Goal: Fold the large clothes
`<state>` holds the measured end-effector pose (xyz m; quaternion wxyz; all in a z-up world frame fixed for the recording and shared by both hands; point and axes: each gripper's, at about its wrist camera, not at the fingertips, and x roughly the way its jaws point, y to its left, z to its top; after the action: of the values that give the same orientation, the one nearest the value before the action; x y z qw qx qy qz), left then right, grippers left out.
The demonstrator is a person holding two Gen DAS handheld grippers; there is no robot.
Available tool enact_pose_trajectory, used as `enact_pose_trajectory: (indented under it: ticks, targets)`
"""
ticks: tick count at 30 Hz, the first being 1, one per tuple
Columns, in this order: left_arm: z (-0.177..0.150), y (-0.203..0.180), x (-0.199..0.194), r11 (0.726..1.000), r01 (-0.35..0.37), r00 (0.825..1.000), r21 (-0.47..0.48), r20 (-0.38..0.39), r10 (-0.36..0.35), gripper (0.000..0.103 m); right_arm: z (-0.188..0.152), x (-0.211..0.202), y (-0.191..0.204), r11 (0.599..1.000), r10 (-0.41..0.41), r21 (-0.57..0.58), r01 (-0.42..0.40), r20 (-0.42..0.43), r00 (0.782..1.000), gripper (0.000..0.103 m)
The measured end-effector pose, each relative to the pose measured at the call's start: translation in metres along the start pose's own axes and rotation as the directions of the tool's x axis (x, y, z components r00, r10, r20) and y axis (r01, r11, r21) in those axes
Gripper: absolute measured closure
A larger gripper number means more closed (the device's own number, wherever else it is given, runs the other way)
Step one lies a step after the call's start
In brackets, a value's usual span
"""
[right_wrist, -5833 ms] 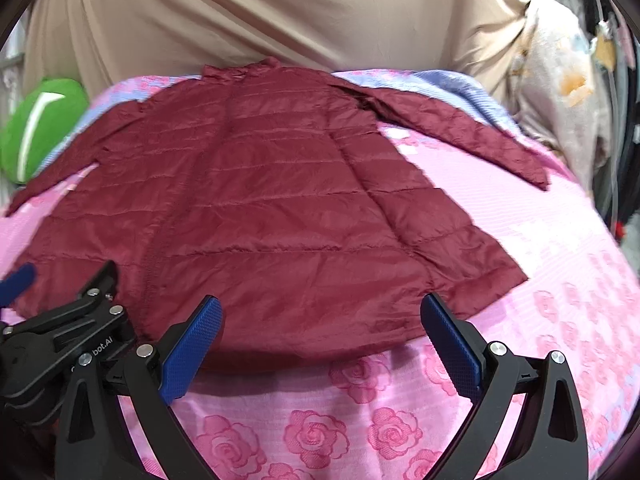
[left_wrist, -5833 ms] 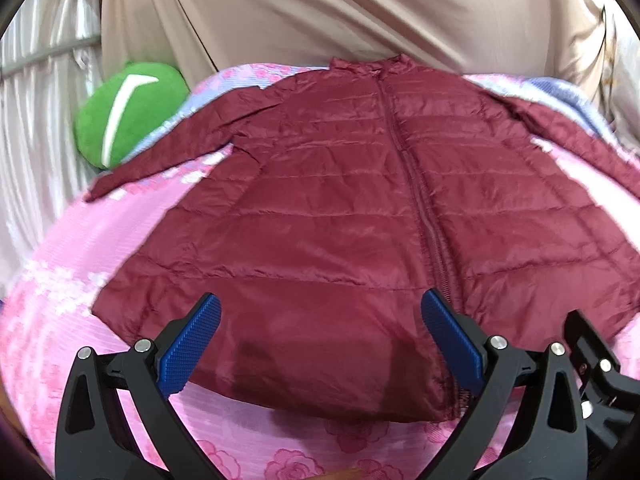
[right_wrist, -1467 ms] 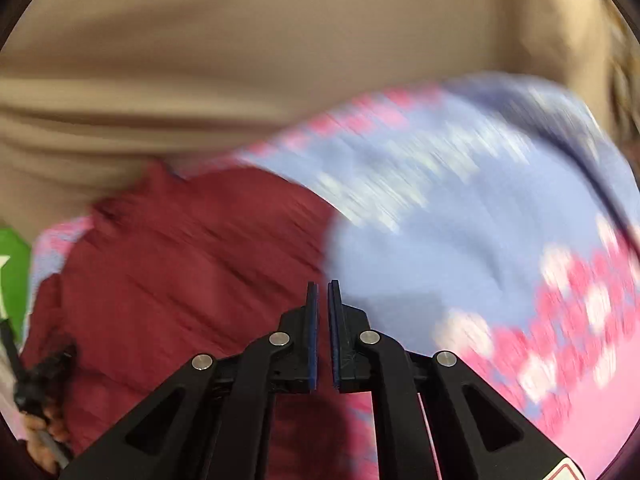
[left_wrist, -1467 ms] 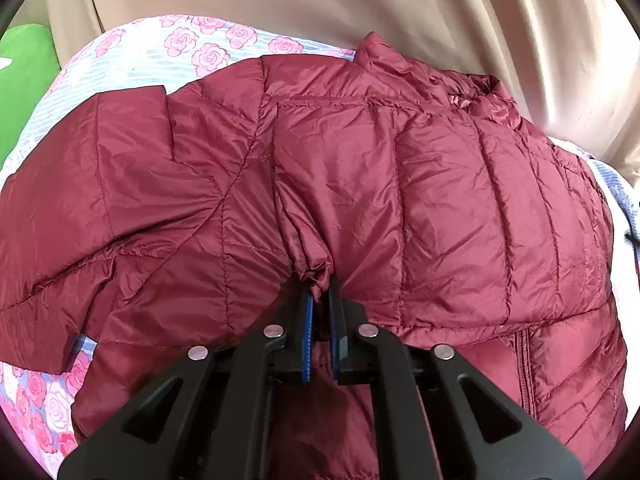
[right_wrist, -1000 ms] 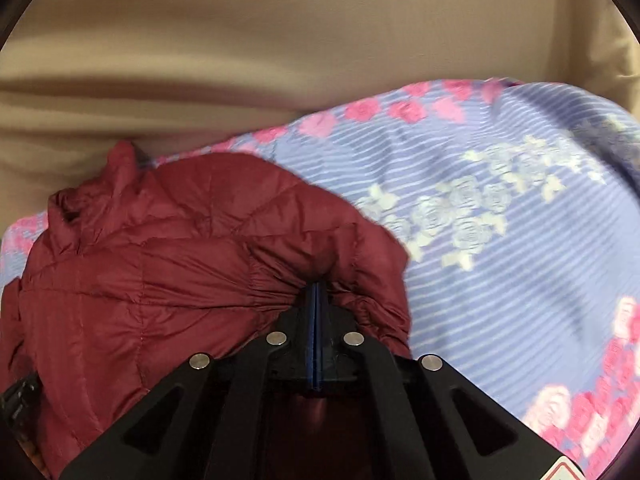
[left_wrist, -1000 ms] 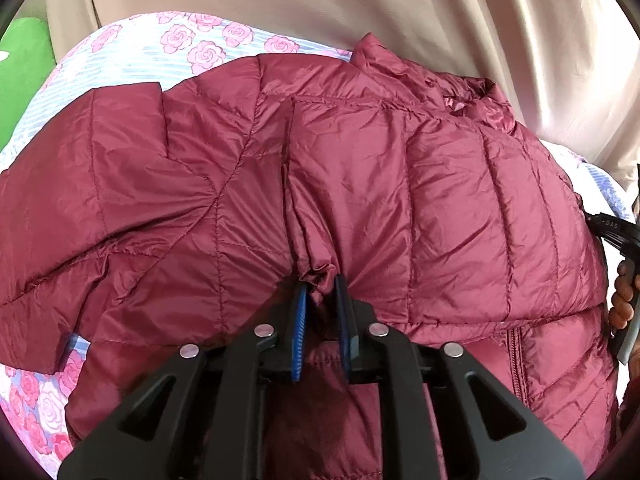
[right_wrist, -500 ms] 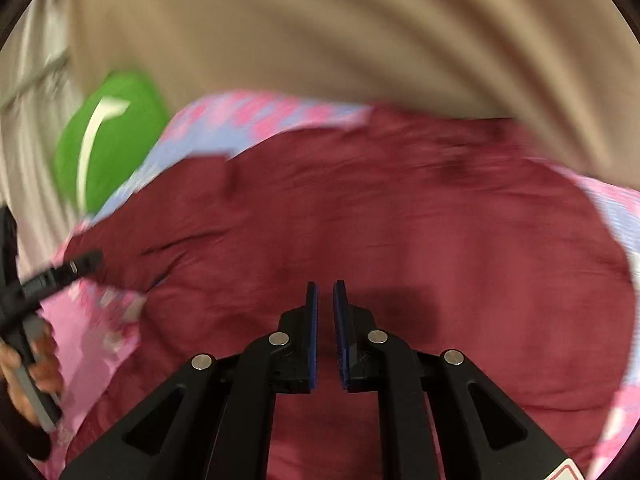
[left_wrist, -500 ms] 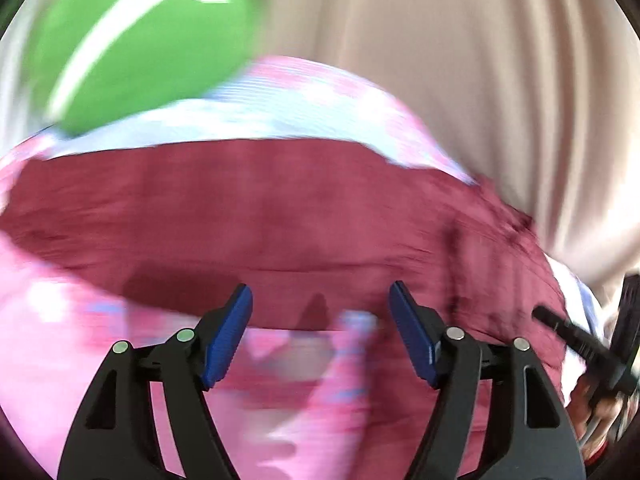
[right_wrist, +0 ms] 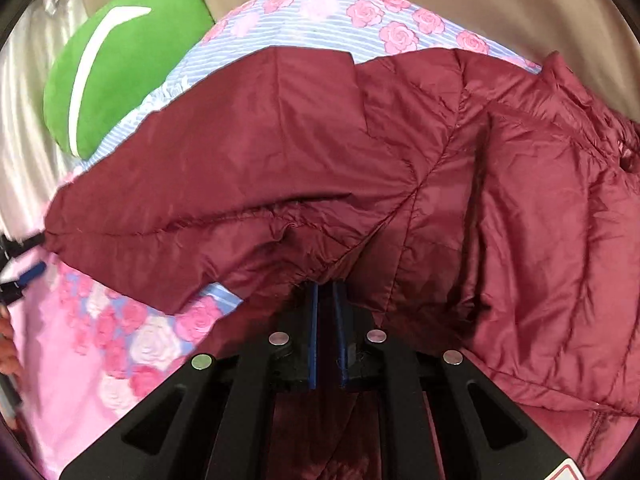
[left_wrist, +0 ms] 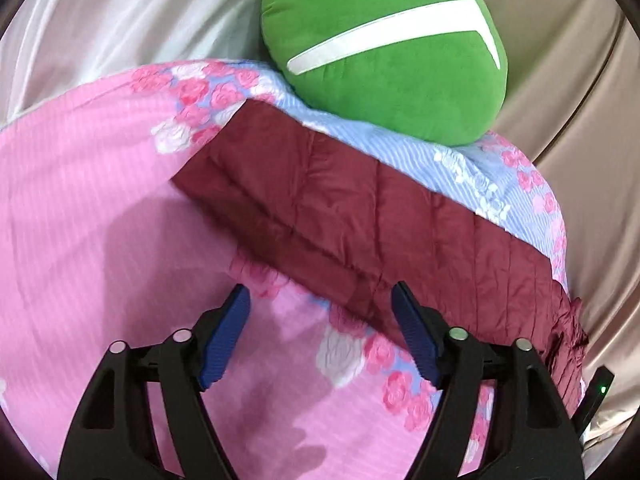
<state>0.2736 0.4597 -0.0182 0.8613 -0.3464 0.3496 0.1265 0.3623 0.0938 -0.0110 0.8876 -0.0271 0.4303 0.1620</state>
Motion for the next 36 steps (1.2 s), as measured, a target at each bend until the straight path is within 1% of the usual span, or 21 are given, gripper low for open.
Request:
enact_pose_trajectory:
  ticks: [4, 5, 6, 7, 8, 10, 13, 15, 17, 19, 21, 22, 23, 24, 26, 29, 30, 31, 32, 33, 36]
  targets:
    - [0.023, -0.003, 0.021, 0.997, 0.055, 0.999, -0.051, 0.004, -0.055, 0.029, -0.003, -0.001, 0.008, 0.999, -0.035, -0.041, 0.036, 0.019, 0.999, 0.092]
    - [0.027, -0.005, 0.025, 0.996, 0.063, 0.998, -0.057, -0.001, -0.063, 0.039, -0.003, -0.001, 0.008, 0.999, -0.035, -0.041, 0.036, 0.023, 0.999, 0.092]
    - [0.032, -0.006, 0.03, 0.995, 0.08, 0.997, -0.057, -0.015, -0.081, 0.065, -0.004, -0.001, 0.007, 0.999, -0.033, -0.04, 0.034, 0.026, 0.999, 0.092]
    - [0.038, -0.01, 0.038, 0.994, 0.092, 0.995, -0.052, -0.043, -0.094, 0.079, -0.005, -0.001, 0.007, 0.999, -0.032, -0.039, 0.033, 0.031, 0.999, 0.092]
    - [0.042, -0.015, 0.041, 0.993, 0.105, 0.992, -0.051, -0.057, -0.108, 0.099, -0.005, -0.001, 0.007, 0.999, -0.031, -0.039, 0.032, 0.034, 0.999, 0.092]
    - [0.05, -0.028, 0.032, 0.988, 0.149, 0.988, -0.027, -0.033, -0.15, 0.099, -0.004, 0.002, 0.013, 0.999, -0.029, -0.037, 0.031, 0.042, 0.999, 0.092]
    - [0.062, -0.067, -0.006, 0.977, 0.194, 0.978, 0.085, 0.056, -0.199, 0.101, -0.005, 0.001, 0.009, 1.0, -0.013, -0.027, 0.014, 0.047, 0.999, 0.092]
    - [0.069, -0.097, -0.035, 0.96, 0.236, 0.963, 0.149, 0.099, -0.252, 0.101, -0.006, -0.001, 0.005, 1.0, -0.004, -0.019, 0.005, 0.049, 0.999, 0.092]
    - [0.073, -0.142, -0.074, 0.927, 0.292, 0.935, 0.235, 0.134, -0.329, 0.101, -0.006, -0.001, 0.004, 1.0, 0.004, -0.013, -0.003, 0.05, 0.999, 0.092]
    - [0.071, -0.182, -0.101, 0.89, 0.331, 0.91, 0.313, 0.142, -0.388, 0.101, -0.006, -0.003, 0.0, 1.0, 0.012, -0.007, -0.012, 0.05, 0.999, 0.092]
    - [0.06, -0.238, -0.129, 0.833, 0.368, 0.882, 0.413, 0.128, -0.453, 0.101, -0.007, -0.006, -0.005, 0.999, 0.031, 0.006, -0.032, 0.053, 0.998, 0.092]
    - [0.055, -0.255, -0.135, 0.816, 0.378, 0.875, 0.437, 0.119, -0.469, 0.101, -0.008, -0.008, -0.007, 0.999, 0.04, 0.012, -0.04, 0.055, 0.998, 0.092]
    - [0.045, -0.286, -0.143, 0.782, 0.398, 0.863, 0.479, 0.094, -0.497, 0.101, -0.009, -0.013, -0.009, 0.999, 0.045, 0.021, -0.046, 0.062, 0.997, 0.093]
    - [0.038, -0.304, -0.147, 0.763, 0.407, 0.857, 0.502, 0.078, -0.509, 0.101, -0.014, -0.023, -0.012, 0.998, 0.054, 0.033, -0.057, 0.083, 0.995, 0.093]
    - [0.014, -0.356, -0.153, 0.707, 0.433, 0.843, 0.559, 0.025, -0.537, 0.101, -0.026, -0.045, -0.017, 0.995, 0.09, 0.031, -0.094, 0.109, 0.99, 0.093]
    - [-0.03, -0.422, -0.153, 0.621, 0.466, 0.826, 0.63, -0.06, -0.56, 0.101, -0.055, -0.092, -0.038, 0.988, 0.143, 0.033, -0.148, 0.11, 0.984, 0.092]
    - [-0.053, -0.446, -0.15, 0.588, 0.477, 0.821, 0.653, -0.092, -0.564, 0.101, -0.064, -0.104, -0.046, 0.986, 0.156, 0.037, -0.161, 0.11, 0.982, 0.092]
    - [-0.069, -0.461, -0.146, 0.565, 0.485, 0.818, 0.668, -0.117, -0.564, 0.101, -0.078, -0.123, -0.062, 0.985, 0.159, 0.046, -0.165, 0.112, 0.981, 0.092]
    - [-0.086, -0.475, -0.14, 0.545, 0.492, 0.816, 0.679, -0.143, -0.56, 0.101, -0.089, -0.137, -0.076, 0.985, 0.155, 0.057, -0.162, 0.117, 0.981, 0.092]
    - [-0.112, -0.494, -0.129, 0.516, 0.511, 0.812, 0.688, -0.19, -0.552, 0.101, -0.105, -0.155, -0.098, 0.985, 0.143, 0.081, -0.153, 0.123, 0.982, 0.092]
    - [-0.18, -0.517, -0.111, 0.468, 0.53, 0.816, 0.707, -0.274, -0.509, 0.101, -0.143, -0.195, -0.153, 0.985, 0.059, 0.153, -0.082, 0.149, 0.987, 0.092]
